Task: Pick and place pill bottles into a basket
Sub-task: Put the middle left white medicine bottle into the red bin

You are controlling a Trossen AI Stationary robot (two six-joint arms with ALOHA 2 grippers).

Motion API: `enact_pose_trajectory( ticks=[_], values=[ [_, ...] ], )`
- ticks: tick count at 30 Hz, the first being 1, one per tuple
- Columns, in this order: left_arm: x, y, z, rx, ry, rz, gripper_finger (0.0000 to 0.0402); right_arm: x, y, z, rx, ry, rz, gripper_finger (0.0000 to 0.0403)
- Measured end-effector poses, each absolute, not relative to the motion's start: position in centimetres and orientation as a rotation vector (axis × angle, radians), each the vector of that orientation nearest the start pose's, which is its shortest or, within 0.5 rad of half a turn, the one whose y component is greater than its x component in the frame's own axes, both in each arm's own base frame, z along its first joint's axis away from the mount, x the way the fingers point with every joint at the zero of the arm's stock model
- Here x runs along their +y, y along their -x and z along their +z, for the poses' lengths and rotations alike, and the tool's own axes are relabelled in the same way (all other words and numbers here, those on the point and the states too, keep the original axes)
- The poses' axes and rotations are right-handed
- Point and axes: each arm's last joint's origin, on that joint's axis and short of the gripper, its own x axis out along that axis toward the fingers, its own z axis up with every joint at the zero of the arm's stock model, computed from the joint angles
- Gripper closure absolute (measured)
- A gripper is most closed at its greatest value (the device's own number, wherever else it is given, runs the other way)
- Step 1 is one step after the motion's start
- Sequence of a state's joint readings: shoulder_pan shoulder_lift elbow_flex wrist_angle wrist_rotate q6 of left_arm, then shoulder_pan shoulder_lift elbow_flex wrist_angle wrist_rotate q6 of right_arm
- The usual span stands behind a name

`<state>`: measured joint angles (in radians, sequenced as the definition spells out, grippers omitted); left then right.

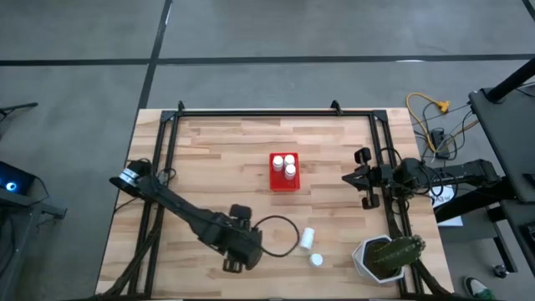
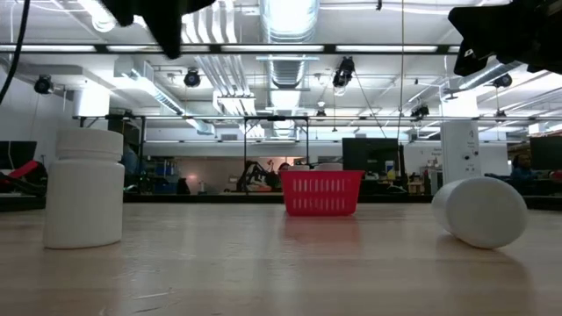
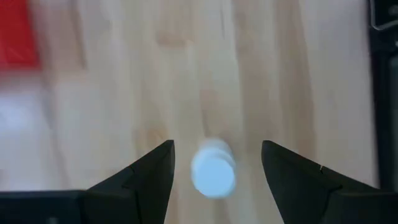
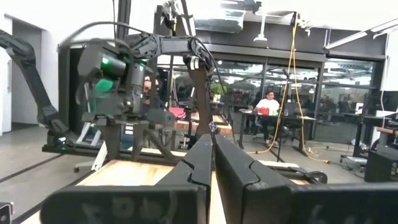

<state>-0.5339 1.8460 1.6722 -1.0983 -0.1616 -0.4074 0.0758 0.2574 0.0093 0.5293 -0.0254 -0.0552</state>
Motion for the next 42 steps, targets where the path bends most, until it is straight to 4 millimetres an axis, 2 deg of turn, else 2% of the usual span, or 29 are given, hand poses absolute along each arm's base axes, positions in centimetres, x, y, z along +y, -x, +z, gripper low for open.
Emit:
enact_pose_trajectory(
  ticks=[8, 21, 30, 42],
  values=[
    [-18.6, -31.2, 26.5, 1.321, 0.023, -0.048, 0.018, 0.9, -11.0, 19.5, -0.282, 0.046, 0.093, 0.0394],
    [-18.3, -30.7, 24.9, 1.37, 0.013, -0.035, 0.018, 0.9, -11.0, 19.5, -0.283, 0.046, 0.093, 0.0394],
    [-18.1, -30.9, 24.9, 1.367, 0.019, -0.033, 0.018, 0.9, -11.0, 19.5, -0.282, 0.046, 0.093, 0.0394],
    [-18.1, -31.3, 23.4, 1.364, 0.035, -0.042, 0.018, 0.9, -11.0, 19.5, -0.283, 0.048, 0.092, 0.0394]
  ],
)
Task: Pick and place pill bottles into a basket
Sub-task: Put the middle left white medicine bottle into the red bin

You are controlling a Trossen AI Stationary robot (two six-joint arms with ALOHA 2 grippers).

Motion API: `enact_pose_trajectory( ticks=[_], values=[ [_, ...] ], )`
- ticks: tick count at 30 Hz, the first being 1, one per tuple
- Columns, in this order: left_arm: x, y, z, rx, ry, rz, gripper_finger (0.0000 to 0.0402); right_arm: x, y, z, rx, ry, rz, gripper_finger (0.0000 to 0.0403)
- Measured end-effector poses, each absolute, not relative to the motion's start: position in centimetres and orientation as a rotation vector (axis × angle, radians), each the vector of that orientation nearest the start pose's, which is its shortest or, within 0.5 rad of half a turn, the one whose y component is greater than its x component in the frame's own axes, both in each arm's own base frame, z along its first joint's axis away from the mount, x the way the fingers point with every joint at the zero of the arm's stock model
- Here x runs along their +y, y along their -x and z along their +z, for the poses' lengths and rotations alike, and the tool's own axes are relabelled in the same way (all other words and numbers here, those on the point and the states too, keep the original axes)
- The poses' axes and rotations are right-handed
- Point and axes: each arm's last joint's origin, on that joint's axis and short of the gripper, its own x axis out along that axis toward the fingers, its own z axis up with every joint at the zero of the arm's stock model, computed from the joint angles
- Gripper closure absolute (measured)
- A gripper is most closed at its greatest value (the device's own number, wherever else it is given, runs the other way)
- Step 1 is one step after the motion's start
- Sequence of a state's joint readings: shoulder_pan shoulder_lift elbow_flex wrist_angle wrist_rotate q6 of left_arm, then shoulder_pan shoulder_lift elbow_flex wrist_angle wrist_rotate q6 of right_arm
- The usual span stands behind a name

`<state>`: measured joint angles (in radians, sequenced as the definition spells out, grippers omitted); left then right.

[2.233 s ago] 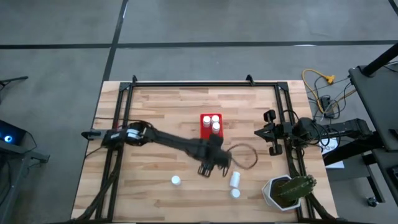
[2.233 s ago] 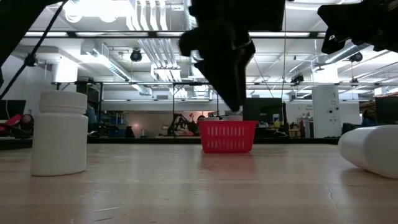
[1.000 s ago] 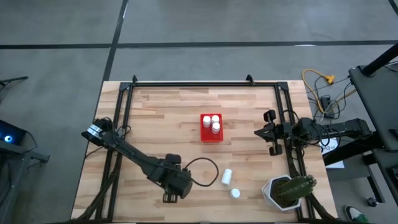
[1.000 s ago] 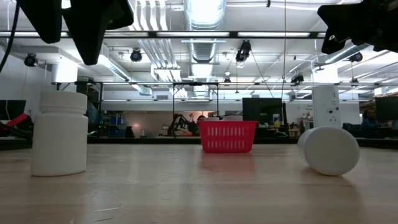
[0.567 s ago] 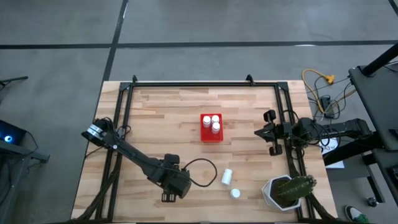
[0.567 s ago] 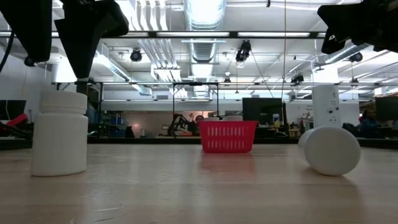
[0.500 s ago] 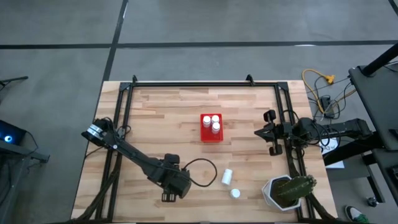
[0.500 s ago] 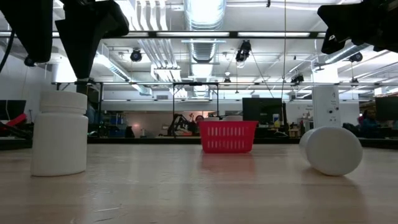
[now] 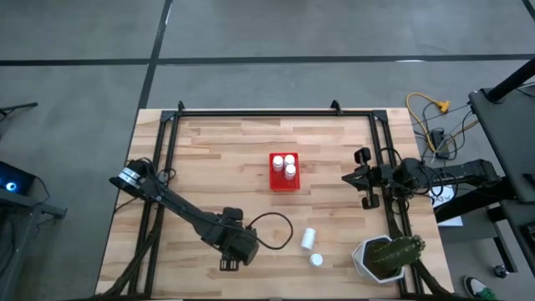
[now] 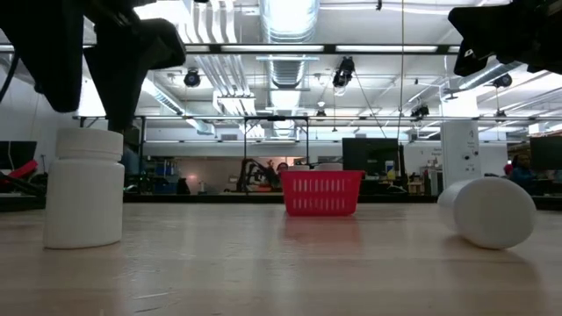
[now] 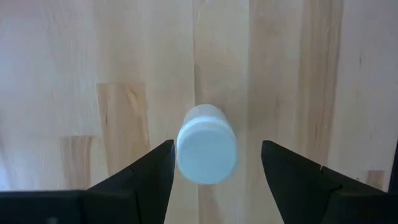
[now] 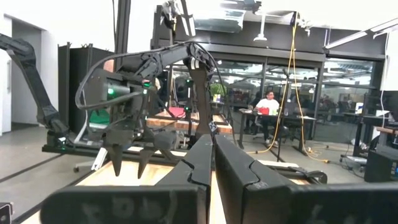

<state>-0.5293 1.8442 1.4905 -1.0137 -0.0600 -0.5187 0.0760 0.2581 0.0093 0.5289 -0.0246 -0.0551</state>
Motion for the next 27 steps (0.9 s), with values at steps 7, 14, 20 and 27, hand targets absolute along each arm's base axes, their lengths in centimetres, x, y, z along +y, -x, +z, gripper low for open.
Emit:
enact_pose_trajectory(
  ticks=[7, 14, 20, 27],
  values=[
    [-18.0, -31.0, 22.1, 1.393, 0.053, -0.051, 0.018, 0.9, -11.0, 19.5, -0.282, 0.046, 0.093, 0.0394],
    [-17.5, -30.8, 21.2, 1.413, 0.067, -0.022, 0.018, 0.9, -11.0, 19.5, -0.283, 0.048, 0.092, 0.0394],
    [-17.5, -31.0, 20.6, 1.39, 0.082, -0.035, 0.018, 0.9, -11.0, 19.5, -0.282, 0.047, 0.093, 0.0394],
    [-17.6, -31.2, 20.6, 1.369, 0.093, -0.043, 0.018, 0.9, -11.0, 19.5, -0.282, 0.047, 0.093, 0.0394]
  ],
)
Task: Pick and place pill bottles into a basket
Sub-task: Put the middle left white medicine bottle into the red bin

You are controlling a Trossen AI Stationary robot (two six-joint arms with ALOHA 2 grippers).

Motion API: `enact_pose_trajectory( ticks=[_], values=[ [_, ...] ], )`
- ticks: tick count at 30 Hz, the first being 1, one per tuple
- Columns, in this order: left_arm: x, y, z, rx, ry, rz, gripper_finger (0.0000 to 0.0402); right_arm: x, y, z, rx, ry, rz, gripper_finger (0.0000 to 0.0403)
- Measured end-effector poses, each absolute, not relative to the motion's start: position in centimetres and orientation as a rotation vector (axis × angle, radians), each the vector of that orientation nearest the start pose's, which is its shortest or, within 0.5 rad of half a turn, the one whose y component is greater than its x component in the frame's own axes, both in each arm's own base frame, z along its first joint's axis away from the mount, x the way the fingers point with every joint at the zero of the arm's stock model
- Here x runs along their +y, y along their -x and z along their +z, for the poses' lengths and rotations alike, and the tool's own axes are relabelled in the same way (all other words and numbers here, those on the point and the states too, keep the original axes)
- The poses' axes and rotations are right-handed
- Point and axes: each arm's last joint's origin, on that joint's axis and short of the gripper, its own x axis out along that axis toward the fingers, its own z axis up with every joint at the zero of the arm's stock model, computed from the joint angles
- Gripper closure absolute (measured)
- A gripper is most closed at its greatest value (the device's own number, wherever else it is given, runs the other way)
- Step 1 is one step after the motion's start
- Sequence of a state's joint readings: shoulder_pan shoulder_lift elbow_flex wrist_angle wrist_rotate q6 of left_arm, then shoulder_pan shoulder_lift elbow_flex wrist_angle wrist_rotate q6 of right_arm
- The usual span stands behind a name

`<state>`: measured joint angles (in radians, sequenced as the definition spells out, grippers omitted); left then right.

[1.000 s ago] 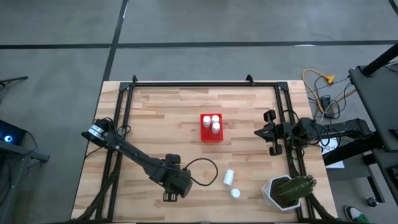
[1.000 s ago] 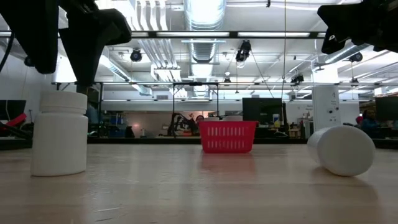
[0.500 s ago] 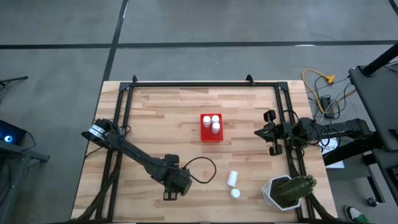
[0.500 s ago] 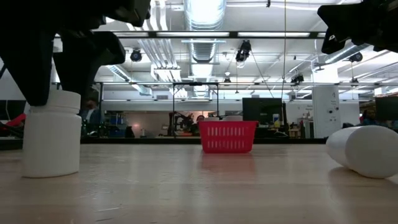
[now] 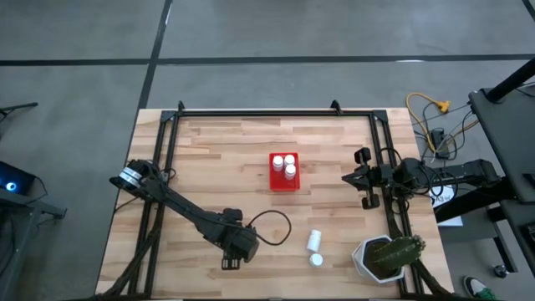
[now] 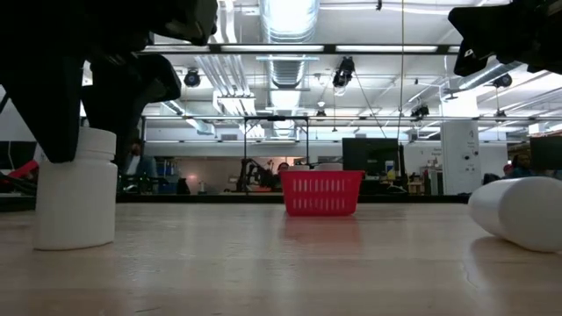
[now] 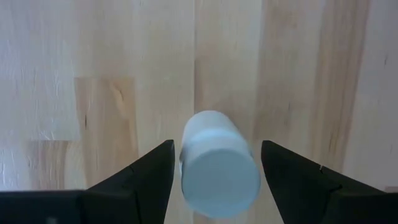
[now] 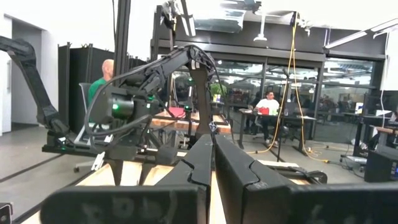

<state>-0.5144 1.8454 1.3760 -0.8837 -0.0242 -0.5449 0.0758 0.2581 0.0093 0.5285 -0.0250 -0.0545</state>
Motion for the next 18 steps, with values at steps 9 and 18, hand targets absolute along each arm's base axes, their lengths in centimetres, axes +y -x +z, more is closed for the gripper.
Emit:
enact_pose_trajectory(
  ticks=[9, 18],
  values=[
    [-17.3, -31.3, 19.5, 1.369, 0.14, -0.076, 0.018, 0.9, -11.0, 19.5, -0.283, 0.046, 0.092, 0.0394],
    [-16.8, -31.3, 19.2, 1.393, 0.163, -0.087, 0.0191, 0.9, -11.0, 19.5, -0.282, 0.046, 0.093, 0.0394]
  ],
)
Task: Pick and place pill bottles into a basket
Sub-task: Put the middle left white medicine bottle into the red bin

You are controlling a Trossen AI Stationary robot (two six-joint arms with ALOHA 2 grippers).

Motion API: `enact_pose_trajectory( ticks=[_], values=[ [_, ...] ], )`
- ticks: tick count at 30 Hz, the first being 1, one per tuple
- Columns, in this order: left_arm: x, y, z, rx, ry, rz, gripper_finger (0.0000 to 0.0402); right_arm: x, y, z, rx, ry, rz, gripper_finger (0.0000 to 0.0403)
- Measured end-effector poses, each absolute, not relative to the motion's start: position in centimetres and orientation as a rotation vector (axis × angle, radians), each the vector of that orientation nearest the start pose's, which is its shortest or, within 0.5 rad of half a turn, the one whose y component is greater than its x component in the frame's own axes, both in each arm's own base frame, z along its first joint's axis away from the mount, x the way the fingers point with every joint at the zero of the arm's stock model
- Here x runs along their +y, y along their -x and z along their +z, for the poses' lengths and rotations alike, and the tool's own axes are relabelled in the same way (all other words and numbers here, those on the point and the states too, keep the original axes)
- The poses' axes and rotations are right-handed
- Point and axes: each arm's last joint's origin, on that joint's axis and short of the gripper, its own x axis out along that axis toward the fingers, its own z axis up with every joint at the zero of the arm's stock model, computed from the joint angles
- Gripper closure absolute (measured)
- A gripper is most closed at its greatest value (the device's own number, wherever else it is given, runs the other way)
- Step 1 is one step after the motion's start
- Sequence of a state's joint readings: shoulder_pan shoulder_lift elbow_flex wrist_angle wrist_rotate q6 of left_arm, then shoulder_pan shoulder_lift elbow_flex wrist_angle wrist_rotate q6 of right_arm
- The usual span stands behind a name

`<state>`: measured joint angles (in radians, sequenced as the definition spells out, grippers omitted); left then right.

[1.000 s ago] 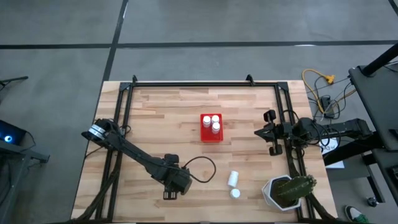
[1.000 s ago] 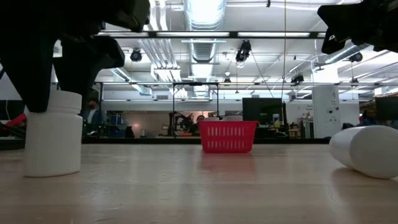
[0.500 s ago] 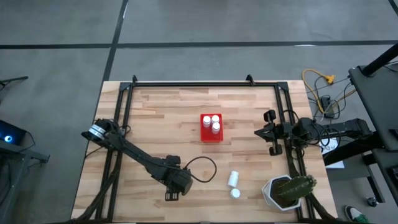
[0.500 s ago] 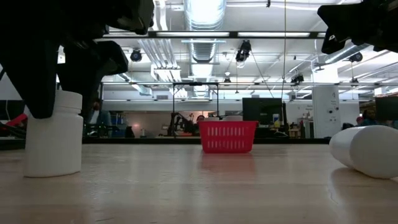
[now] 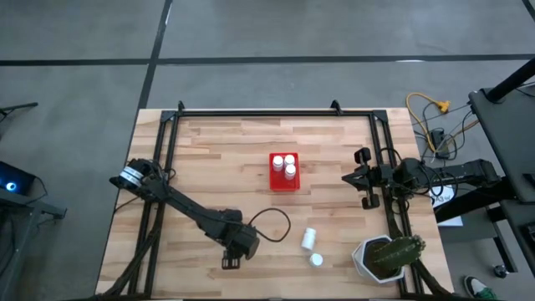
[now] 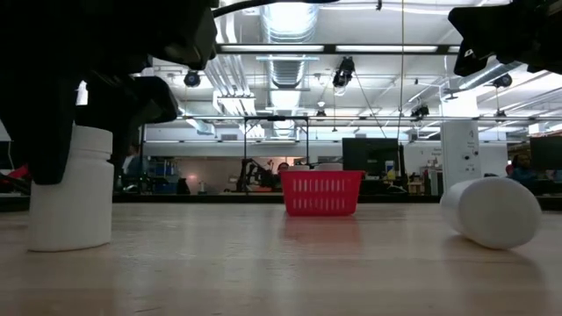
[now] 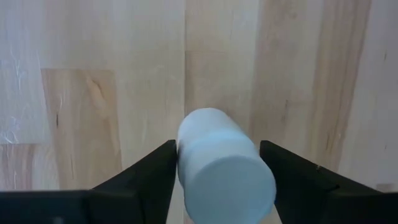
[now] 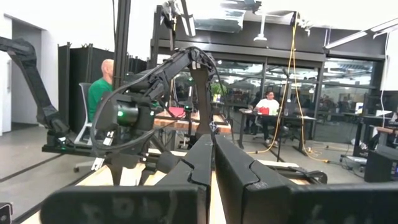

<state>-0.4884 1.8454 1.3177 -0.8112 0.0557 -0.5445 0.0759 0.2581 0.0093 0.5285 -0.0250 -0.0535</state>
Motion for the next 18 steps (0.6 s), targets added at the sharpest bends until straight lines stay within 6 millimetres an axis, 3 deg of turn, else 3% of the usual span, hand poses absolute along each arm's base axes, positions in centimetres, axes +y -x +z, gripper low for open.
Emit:
enact_pose_trajectory(
  ticks=[5, 12, 18],
  values=[
    [-16.5, -31.5, 19.2, 1.406, 0.184, -0.11, 0.024, 0.9, -11.0, 19.5, -0.282, 0.046, 0.093, 0.0394],
    [-15.6, -32.2, 19.6, 1.398, 0.172, -0.144, 0.0239, 0.9, -11.0, 19.5, -0.282, 0.048, 0.092, 0.0394],
    [-13.2, -33.6, 20.7, 1.368, 0.146, -0.151, 0.0239, 0.9, -11.0, 19.5, -0.282, 0.046, 0.093, 0.0394]
  ],
)
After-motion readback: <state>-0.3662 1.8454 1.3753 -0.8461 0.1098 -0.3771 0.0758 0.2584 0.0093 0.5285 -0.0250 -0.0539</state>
